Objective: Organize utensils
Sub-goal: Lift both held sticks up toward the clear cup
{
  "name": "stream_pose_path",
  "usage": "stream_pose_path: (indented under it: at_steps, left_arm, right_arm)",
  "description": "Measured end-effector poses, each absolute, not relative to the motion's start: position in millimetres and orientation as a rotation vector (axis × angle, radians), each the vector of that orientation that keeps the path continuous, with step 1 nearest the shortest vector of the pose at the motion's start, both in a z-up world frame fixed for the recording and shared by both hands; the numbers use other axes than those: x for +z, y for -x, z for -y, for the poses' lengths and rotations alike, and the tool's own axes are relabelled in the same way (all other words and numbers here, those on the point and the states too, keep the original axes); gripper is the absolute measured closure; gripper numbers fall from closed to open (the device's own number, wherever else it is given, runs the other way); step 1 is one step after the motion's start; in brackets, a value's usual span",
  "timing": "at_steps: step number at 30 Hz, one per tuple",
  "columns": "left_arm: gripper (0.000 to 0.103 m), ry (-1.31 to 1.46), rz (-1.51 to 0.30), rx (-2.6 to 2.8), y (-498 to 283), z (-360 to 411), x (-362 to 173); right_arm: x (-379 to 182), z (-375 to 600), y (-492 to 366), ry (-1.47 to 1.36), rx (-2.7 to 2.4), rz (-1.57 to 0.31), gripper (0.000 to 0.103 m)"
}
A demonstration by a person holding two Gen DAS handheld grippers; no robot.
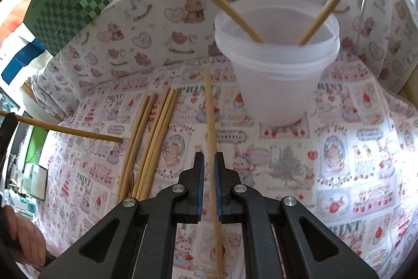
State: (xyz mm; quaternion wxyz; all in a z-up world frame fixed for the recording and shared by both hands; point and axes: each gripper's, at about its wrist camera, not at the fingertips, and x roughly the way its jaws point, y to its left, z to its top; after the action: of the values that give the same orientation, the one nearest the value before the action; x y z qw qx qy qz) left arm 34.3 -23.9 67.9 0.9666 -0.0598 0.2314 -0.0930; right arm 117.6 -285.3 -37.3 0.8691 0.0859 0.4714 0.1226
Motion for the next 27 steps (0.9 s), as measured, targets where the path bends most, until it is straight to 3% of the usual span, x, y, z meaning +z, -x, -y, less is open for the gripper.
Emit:
stream_pose_path:
  at_steps: [4, 8, 23, 25, 27]
  left_arm:
    - [0.098, 0.129, -0.464, -0.179, -36, 19, 67]
    - [0.098, 0.125, -0.459, -0.174, -38, 17, 66]
    - [0.098, 0.155, -0.484, -0.183, -43, 6, 68]
    - [0.098, 0.143, -0.481, -0.182, -42, 8, 68]
    - [0.098, 0.123, -0.475, -0.174, -41, 11, 68]
  right_arm:
    - [-32, 275, -134, -0.171, 0.282, -0.997, 0.094]
    - [-28, 255, -158, -0.082, 0.225, -1.004, 0.082]
    - [-57, 226, -208, 0.038, 0.124, -1.057, 0.082]
    - [-58, 221, -206, 0.054, 0.121, -1.047, 0.083]
    - [-57, 215, -202, 0.084, 0.125, -1.036, 0.095]
